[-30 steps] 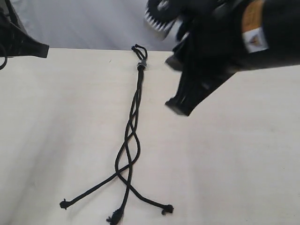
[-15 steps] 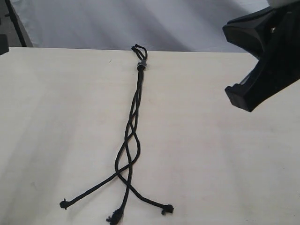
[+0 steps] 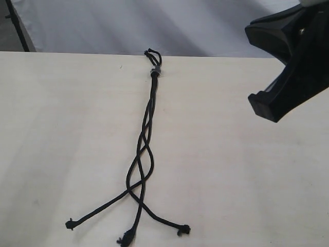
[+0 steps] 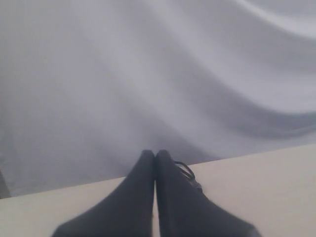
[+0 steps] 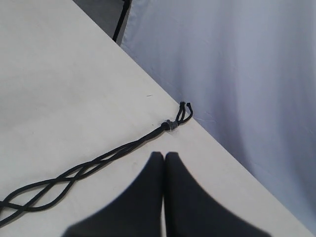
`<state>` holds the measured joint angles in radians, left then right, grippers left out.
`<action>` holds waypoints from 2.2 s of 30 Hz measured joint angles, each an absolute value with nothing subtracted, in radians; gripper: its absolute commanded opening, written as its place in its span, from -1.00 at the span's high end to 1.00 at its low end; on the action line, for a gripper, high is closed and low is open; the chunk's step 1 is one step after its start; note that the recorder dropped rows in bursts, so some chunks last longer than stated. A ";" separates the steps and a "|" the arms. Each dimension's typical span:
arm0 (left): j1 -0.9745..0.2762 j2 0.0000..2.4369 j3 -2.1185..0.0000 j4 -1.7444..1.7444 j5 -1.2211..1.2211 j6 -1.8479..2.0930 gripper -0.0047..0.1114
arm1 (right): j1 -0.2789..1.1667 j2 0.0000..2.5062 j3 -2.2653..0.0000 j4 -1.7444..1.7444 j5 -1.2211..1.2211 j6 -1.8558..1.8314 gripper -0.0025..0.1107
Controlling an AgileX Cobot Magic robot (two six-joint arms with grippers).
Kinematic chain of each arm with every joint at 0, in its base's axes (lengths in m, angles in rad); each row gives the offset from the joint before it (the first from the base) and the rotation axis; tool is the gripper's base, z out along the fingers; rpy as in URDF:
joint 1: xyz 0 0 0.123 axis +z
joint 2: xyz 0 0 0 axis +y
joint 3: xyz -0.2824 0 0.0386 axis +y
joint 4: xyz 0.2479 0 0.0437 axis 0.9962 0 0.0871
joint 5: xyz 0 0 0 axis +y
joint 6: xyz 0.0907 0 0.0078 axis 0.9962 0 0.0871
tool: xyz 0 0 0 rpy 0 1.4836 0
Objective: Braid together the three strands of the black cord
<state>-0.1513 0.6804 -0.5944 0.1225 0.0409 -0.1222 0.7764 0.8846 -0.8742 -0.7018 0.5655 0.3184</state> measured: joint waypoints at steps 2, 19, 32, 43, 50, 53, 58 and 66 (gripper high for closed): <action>-0.151 0.680 -0.594 0.122 0.041 -0.122 0.91 | 0.776 0.885 -0.874 -0.702 0.566 0.320 0.95; -0.025 0.383 -0.372 0.122 0.030 -0.122 0.91 | 0.776 0.885 -0.874 -0.702 0.566 0.322 0.95; 0.069 0.089 -0.025 0.122 -0.110 -0.122 0.91 | 0.776 0.885 -0.872 -0.704 0.566 0.322 0.95; 0.069 0.041 -0.003 0.125 -0.111 -0.126 0.91 | 0.776 0.885 -0.871 -0.708 0.566 0.322 0.95; 0.069 0.041 -0.003 0.067 -0.078 -0.099 0.91 | 0.776 0.885 -0.871 -0.708 0.566 0.322 0.95; 0.069 0.041 -0.003 0.059 -0.051 -0.087 0.91 | 0.776 0.885 -0.871 -0.708 0.566 0.322 0.95; 0.069 0.041 -0.003 0.055 -0.015 -0.081 0.91 | 0.776 0.885 -0.871 -0.708 0.566 0.322 0.95; 0.069 0.041 -0.003 0.052 0.046 -0.081 0.91 | 0.776 0.885 -0.871 -0.708 0.566 0.322 0.95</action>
<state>0.0694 0.0412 -0.0028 0.0521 0.0461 -0.0811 0.7764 0.8846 -0.8705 -0.7080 0.5655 0.3222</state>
